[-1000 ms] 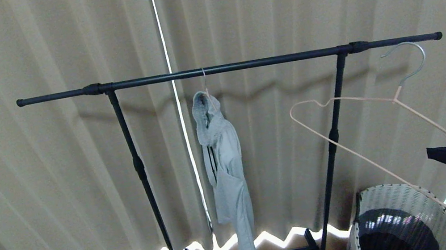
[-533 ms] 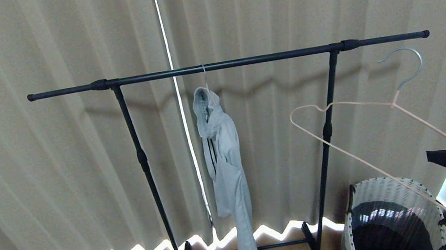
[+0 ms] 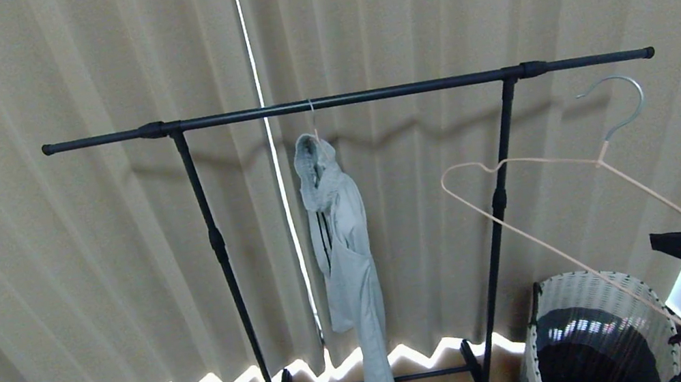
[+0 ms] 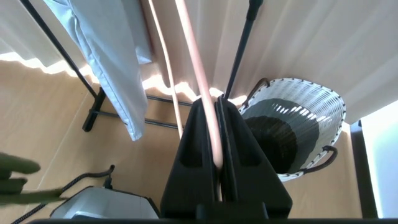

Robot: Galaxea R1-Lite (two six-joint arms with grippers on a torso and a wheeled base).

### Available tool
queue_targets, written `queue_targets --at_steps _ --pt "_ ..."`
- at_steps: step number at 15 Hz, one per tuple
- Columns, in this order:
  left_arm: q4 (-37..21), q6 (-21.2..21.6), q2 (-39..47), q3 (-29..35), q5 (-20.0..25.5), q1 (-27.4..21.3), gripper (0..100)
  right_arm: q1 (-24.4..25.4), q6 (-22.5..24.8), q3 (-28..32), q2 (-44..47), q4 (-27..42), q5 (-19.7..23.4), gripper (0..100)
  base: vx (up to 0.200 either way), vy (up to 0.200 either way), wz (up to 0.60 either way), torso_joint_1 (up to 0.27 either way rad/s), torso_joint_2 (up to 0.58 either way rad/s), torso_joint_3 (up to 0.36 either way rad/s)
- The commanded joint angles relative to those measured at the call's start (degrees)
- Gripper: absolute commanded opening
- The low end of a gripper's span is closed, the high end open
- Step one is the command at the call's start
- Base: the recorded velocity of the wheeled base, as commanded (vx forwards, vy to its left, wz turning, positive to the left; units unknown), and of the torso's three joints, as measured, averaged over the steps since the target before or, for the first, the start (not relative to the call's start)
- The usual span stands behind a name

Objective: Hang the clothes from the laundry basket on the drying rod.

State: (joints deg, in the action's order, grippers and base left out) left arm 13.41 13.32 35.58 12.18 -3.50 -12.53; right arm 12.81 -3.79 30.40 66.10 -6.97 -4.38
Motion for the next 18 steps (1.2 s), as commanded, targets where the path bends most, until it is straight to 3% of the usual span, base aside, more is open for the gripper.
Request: queue_targets --at_steps 1,10,12,15,17,18 --pt "0.04 0.65 0.19 -0.40 -0.02 -0.04 0 0.11 0.01 -0.78 0.26 -0.06 -0.02 0 0.000 0.000 0.00 0.000 0.00 0.000" --pt "-0.05 1.27 -2.10 -1.54 -0.02 -0.04 0 0.20 -0.08 -2.63 -1.50 -1.29 0.07 0 0.000 0.000 0.00 0.000 0.00 0.000" --pt "0.04 1.35 -2.36 -3.30 0.07 -0.04 0 2.66 0.72 -5.27 -0.27 -8.76 -0.11 0 0.000 0.000 0.00 0.000 0.00 0.000" --pt "-0.75 2.94 2.56 3.29 0.16 -0.30 0 7.49 3.70 -7.55 -0.18 -15.44 -0.02 0 0.000 0.000 0.00 0.000 0.00 0.000" --pt "-0.84 3.20 9.06 9.09 0.07 -0.21 0 11.97 3.70 -7.46 -0.09 -16.41 0.07 0 0.000 0.000 0.00 0.000 0.00 0.000" --pt "-0.84 3.11 16.45 13.93 -0.10 -0.30 0 16.10 3.70 -7.38 0.88 -16.41 0.07 0 0.000 0.000 0.00 0.000 0.00 0.000"
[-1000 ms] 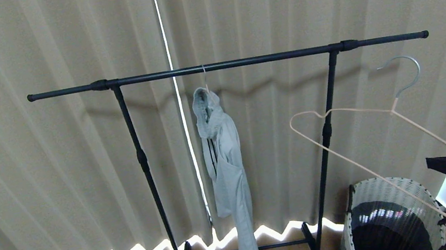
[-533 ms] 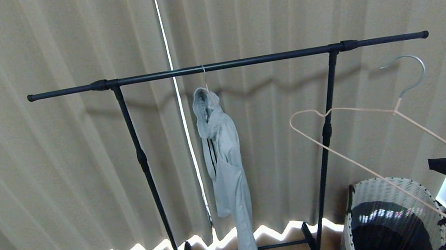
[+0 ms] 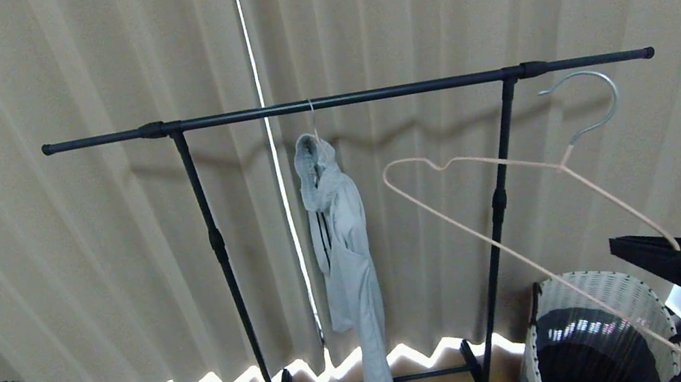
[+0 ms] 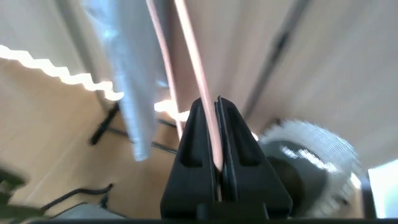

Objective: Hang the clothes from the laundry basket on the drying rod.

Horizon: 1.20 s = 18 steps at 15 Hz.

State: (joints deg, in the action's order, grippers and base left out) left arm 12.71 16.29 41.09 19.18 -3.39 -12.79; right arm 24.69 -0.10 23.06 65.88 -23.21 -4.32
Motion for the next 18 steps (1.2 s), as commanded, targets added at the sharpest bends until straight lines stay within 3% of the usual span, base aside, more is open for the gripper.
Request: queue_targets --at_steps 1,4,6,9,11,15,18 --pt "-0.15 0.15 14.63 9.12 -0.21 -0.04 0 5.90 -0.08 0.14 1.80 -0.26 0.01 0 0.000 0.000 0.00 0.000 0.00 0.000" --pt "-0.06 -1.78 28.69 19.32 -0.57 -1.45 0 11.70 -2.71 0.14 5.84 -1.13 0.10 0 0.000 0.000 0.00 0.000 0.00 0.000" --pt "-0.23 -2.75 35.81 24.42 -4.08 -3.56 0 14.69 -6.49 0.31 8.21 -3.33 0.10 0 0.000 0.000 0.00 0.000 0.00 0.000" --pt "-1.55 -8.11 44.86 32.24 -7.07 -7.87 0 21.72 -9.83 0.75 11.64 -5.35 0.10 0 0.000 0.000 0.00 0.000 0.00 0.000" --pt "-5.42 -14.44 51.01 38.39 -12.26 -11.21 0 24.80 -11.68 1.28 14.45 -7.81 0.01 0 0.000 0.000 0.00 0.000 0.00 0.000" --pt "-4.80 -17.17 58.57 42.96 -23.68 -12.44 0 28.66 -13.96 1.54 16.30 -10.80 -0.17 0 0.000 0.000 0.00 0.000 0.00 0.000" --pt "-4.72 -18.04 58.40 42.87 -23.86 -12.96 0 29.02 -13.96 2.95 18.67 -10.89 -0.52 0 0.000 0.000 0.00 0.000 0.00 0.000"
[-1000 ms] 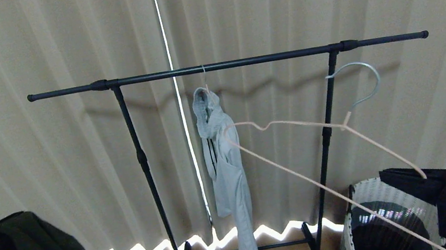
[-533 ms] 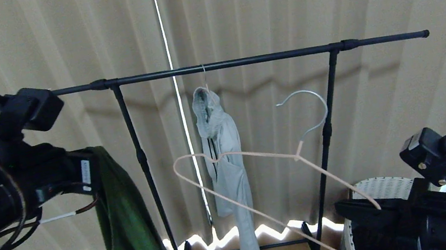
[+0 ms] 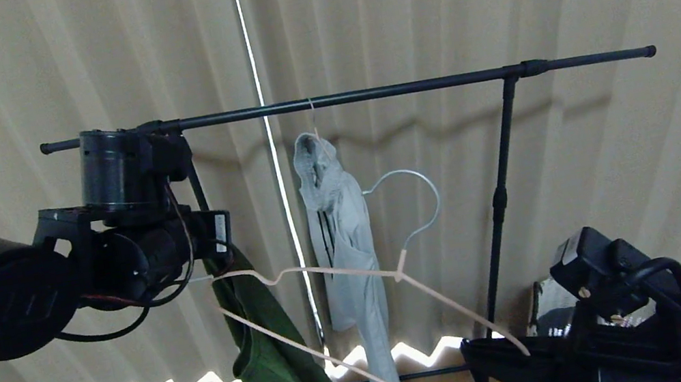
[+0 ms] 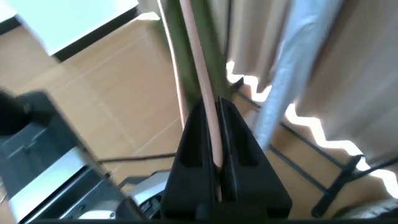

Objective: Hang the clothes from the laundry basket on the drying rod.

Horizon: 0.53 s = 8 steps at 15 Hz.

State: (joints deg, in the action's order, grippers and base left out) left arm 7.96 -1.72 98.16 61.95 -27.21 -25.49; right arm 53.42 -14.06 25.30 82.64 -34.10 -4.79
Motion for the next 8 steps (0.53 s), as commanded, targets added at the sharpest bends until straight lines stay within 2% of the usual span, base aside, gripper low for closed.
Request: queue_targets --at_steps 1,3,6,8 --pt "-0.14 -0.13 1.07 0.01 -0.12 -0.79 0 0.19 -0.01 1.42 3.05 0.00 -0.22 0 0.000 0.000 0.00 0.000 0.00 0.000" --pt "-0.40 -0.04 -0.60 -0.96 -0.12 -2.11 0 -0.60 -0.09 3.53 5.34 0.00 -0.57 0 0.000 0.000 0.00 0.000 0.00 0.000" --pt "-0.40 0.22 -1.13 -1.31 -2.67 -0.96 0 -2.35 -0.09 5.20 5.95 0.00 -3.03 0 0.000 0.000 0.00 0.000 0.00 0.000" --pt "-0.23 0.31 -1.04 -1.75 -3.55 -0.53 0 -2.35 -0.09 5.20 5.60 0.00 -3.21 0 0.000 0.000 0.00 0.000 0.00 0.000"
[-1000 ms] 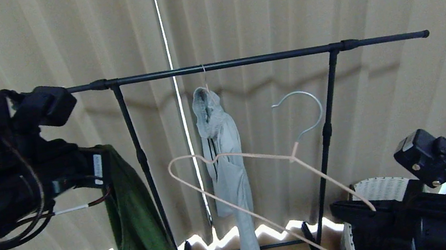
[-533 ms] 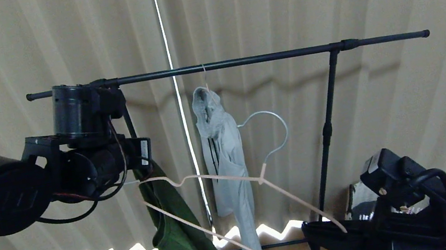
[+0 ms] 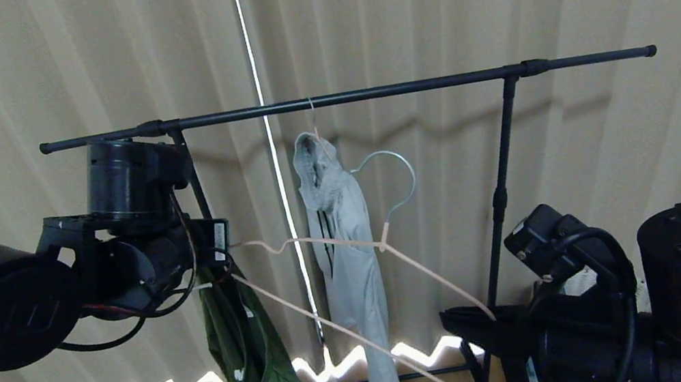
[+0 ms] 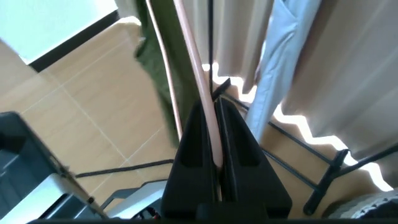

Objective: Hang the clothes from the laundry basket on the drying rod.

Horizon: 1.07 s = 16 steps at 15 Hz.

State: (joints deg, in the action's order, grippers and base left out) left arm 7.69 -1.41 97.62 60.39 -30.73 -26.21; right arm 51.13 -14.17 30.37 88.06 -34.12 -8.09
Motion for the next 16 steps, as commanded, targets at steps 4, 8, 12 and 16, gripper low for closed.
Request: queue_targets --at_steps 4,8,12,16 --pt "0.39 -0.26 -1.65 -2.21 -0.21 -0.42 0 -0.06 0.10 1.01 1.06 0.02 -0.78 0 0.000 0.000 0.00 0.000 0.00 0.000" --pt "0.31 -0.61 -2.79 -2.74 -0.38 -1.74 0 0.03 0.10 3.12 3.69 0.02 -0.87 0 0.000 0.000 0.00 0.000 0.00 0.000" --pt "0.31 -0.78 -5.16 -5.02 -0.91 -2.97 0 0.03 0.02 5.84 7.21 -0.07 -0.87 0 0.000 0.000 0.00 0.000 0.00 0.000" --pt "0.22 -0.78 -6.92 -5.20 -1.35 -4.20 0 0.03 -0.07 9.10 12.39 -0.68 -0.78 0 0.000 0.000 0.00 0.000 0.00 0.000"
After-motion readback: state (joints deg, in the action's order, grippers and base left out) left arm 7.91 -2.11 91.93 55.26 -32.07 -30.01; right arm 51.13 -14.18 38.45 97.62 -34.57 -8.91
